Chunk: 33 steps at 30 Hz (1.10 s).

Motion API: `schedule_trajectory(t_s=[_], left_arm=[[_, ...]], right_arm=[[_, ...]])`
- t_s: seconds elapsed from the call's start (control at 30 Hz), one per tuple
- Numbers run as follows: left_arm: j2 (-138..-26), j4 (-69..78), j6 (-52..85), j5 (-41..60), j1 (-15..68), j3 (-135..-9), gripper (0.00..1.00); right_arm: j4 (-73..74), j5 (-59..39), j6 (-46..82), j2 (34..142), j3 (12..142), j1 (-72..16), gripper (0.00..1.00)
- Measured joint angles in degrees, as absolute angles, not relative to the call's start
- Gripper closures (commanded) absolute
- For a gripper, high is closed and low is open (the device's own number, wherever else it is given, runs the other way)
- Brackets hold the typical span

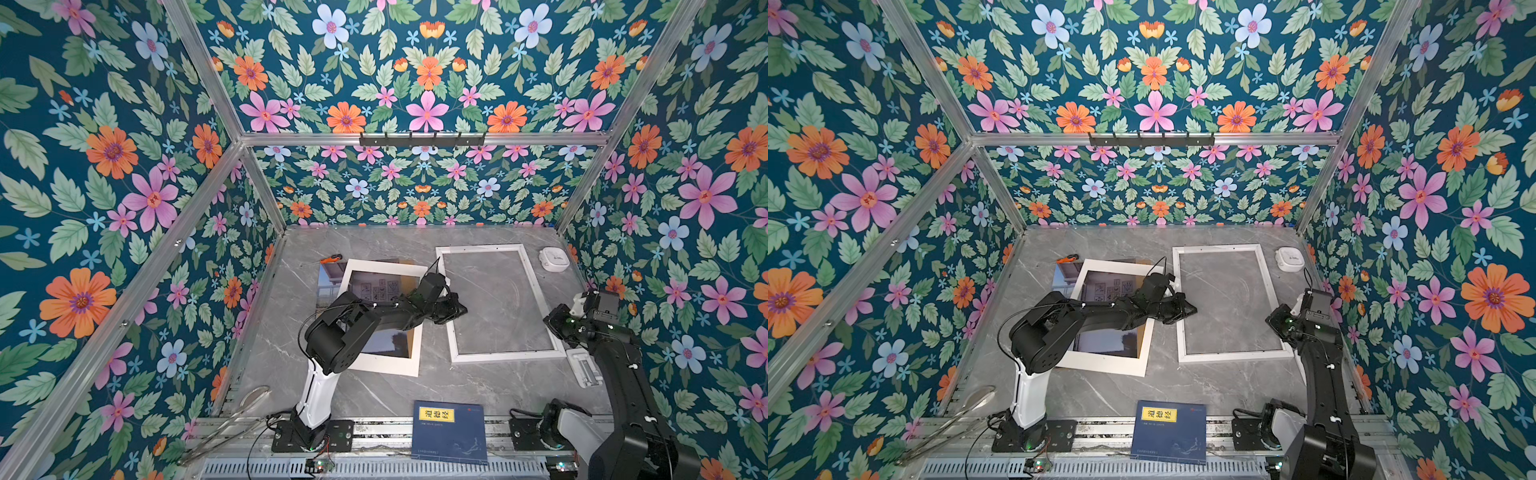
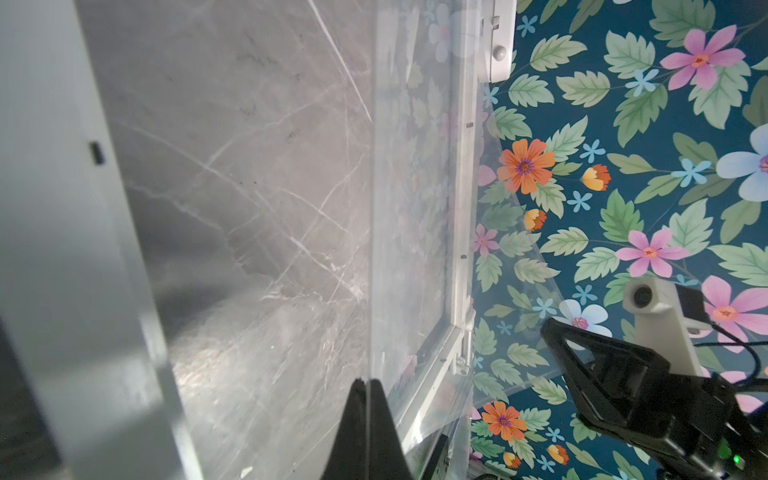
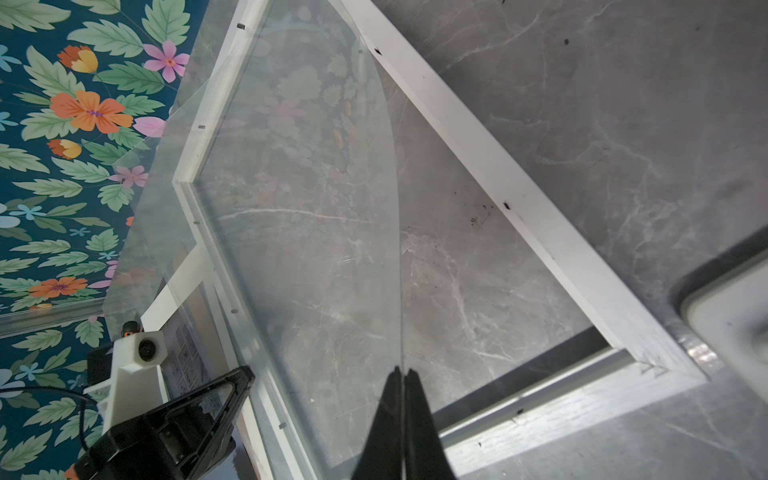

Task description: Put the photo into the frame

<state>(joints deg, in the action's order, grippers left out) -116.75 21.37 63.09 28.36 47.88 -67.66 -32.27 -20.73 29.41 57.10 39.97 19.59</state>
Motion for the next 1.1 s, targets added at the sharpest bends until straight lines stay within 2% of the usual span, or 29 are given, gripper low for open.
schedule_trajectory(t_s=[1.1], left_arm=[[-116.9,21.1,62.6,26.7,47.8,-66.4,1.0]], right_arm=[[-28.8,-22.0,30.0,59.5,37.2,19.6,1.0]])
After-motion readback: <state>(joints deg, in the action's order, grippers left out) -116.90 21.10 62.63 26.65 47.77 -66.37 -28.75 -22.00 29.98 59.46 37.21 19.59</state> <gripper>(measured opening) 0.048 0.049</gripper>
